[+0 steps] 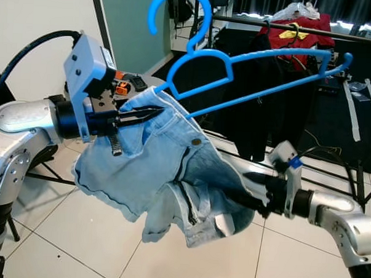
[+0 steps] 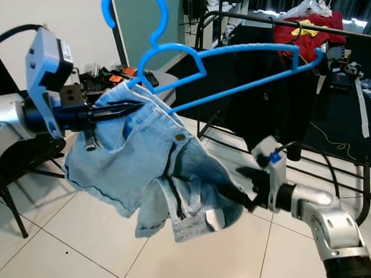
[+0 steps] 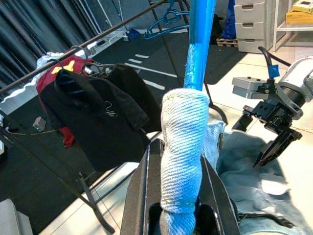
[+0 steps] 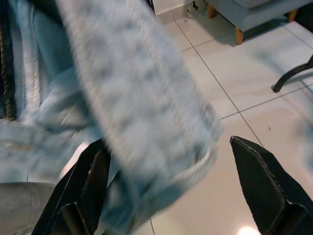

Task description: Hang hanger

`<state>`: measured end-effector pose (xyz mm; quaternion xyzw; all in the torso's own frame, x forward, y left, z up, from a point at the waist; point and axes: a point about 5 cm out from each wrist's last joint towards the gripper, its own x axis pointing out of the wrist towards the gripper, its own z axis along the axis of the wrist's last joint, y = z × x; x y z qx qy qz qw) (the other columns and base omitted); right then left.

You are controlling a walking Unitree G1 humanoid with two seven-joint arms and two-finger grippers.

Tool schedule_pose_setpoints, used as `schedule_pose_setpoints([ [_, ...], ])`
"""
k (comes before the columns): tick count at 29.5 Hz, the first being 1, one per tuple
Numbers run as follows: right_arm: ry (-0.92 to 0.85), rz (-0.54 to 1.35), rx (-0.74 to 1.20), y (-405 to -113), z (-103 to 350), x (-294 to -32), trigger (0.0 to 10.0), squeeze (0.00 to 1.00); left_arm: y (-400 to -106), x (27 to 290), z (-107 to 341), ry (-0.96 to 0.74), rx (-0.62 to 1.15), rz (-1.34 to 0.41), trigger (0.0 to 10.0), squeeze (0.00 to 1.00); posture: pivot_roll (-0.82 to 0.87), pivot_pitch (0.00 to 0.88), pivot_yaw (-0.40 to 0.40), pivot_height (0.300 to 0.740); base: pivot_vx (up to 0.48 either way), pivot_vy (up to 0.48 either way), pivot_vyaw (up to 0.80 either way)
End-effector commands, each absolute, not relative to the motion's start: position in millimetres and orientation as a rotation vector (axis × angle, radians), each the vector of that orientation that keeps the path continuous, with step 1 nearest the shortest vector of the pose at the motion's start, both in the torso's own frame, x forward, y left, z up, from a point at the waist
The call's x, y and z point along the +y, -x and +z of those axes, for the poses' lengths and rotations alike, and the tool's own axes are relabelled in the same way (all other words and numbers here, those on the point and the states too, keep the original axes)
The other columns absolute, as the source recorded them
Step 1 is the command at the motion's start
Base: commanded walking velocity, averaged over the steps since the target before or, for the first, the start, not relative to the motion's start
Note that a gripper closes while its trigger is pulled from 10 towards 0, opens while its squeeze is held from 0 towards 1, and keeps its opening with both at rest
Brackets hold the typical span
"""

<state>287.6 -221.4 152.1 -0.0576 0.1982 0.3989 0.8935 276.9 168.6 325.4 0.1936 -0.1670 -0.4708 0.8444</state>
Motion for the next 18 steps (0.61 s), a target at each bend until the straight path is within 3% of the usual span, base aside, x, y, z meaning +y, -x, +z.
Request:
schedule_pose_setpoints([
  [1,0.130,0.818,0.444,-288.0,148.0,-221.8,10.0,0.00,-274.0,176.8,340.1,-0.445,-0.400,-0.954,10.0,0.00,-0.08,0.059,0.060,0.740,0.000,0.000,0.00],
  [9,0.132,0.731,0.463,-295.3,145.1,-229.5,10.0,0.00,-274.0,179.3,341.8,-0.452,-0.401,-0.941,10.0,0.00,-0.08,0.059,0.059,0.740,0.000,0.000,0.00],
  [10,0.130,0.707,0.463,-297.3,144.8,-231.4,8.2,0.00,-273.9,179.2,341.9,-0.453,-0.401,-0.941,10.0,0.00,-0.08,0.060,0.058,0.740,0.000,0.000,0.00],
  [11,0.132,0.672,0.462,-300.7,144.6,-234.7,0.0,0.00,-273.8,179.2,342.1,-0.452,-0.402,-0.942,10.0,0.00,-0.08,0.059,0.059,0.740,0.000,0.000,0.00],
  [18,0.116,0.631,0.433,-305.9,145.4,-236.7,0.0,0.00,-272.5,177.1,342.9,-0.448,-0.408,-0.951,10.0,0.00,-0.07,0.059,0.059,0.740,0.000,0.000,0.00],
])
